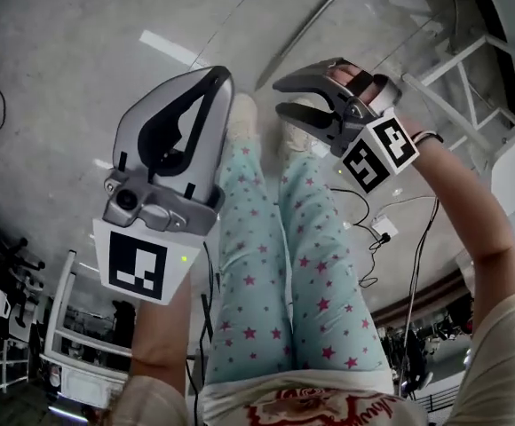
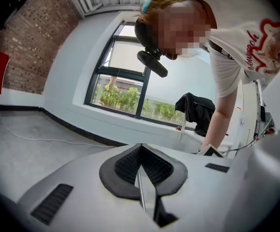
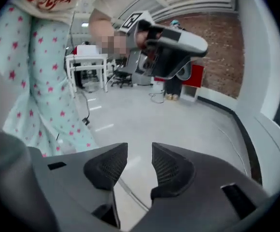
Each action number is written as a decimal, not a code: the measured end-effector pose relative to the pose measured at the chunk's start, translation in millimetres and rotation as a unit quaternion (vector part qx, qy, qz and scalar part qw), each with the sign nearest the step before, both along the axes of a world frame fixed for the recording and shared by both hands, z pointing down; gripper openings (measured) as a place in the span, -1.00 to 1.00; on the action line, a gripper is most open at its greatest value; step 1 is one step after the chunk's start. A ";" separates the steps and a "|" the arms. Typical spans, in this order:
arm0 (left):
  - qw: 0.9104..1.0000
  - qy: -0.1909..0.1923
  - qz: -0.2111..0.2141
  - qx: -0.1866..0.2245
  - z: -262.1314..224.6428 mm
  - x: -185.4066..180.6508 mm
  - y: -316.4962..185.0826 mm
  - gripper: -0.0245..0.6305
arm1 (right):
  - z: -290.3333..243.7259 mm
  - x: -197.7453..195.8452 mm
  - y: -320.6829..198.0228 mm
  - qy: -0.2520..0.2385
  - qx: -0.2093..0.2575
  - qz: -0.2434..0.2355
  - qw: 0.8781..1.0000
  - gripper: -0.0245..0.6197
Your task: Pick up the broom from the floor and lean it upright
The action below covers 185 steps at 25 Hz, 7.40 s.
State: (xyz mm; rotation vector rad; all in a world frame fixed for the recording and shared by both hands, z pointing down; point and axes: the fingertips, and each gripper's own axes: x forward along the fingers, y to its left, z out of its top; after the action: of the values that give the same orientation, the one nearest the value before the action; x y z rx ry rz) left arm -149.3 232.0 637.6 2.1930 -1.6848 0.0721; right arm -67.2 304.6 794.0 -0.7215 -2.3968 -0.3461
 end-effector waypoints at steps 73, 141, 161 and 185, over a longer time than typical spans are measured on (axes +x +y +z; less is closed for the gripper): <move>0.993 -0.050 0.076 0.076 -299.7 -5.9 -110.8 -0.86 | -411.1 -32.6 -266.0 -0.229 0.084 0.589 0.771 -0.63; 0.937 -0.045 0.342 -0.055 -225.7 144.2 -683.4 -0.86 | -425.5 156.5 -794.5 -0.191 0.145 0.845 0.477 -0.50; 0.933 -0.026 0.352 -0.068 -217.7 166.8 -691.8 -0.86 | -423.3 131.1 -773.7 -0.189 0.135 0.776 0.587 -0.29; 0.947 -0.019 0.315 -0.062 -223.9 136.7 -712.3 -0.86 | -494.4 102.8 -785.1 -0.317 0.089 0.744 0.582 -0.30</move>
State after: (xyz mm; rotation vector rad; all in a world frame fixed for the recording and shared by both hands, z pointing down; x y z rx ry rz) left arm -12.6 -480.3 413.7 2.5468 -0.9018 0.3764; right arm 35.6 -480.5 299.7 1.8177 -2.5359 -0.0552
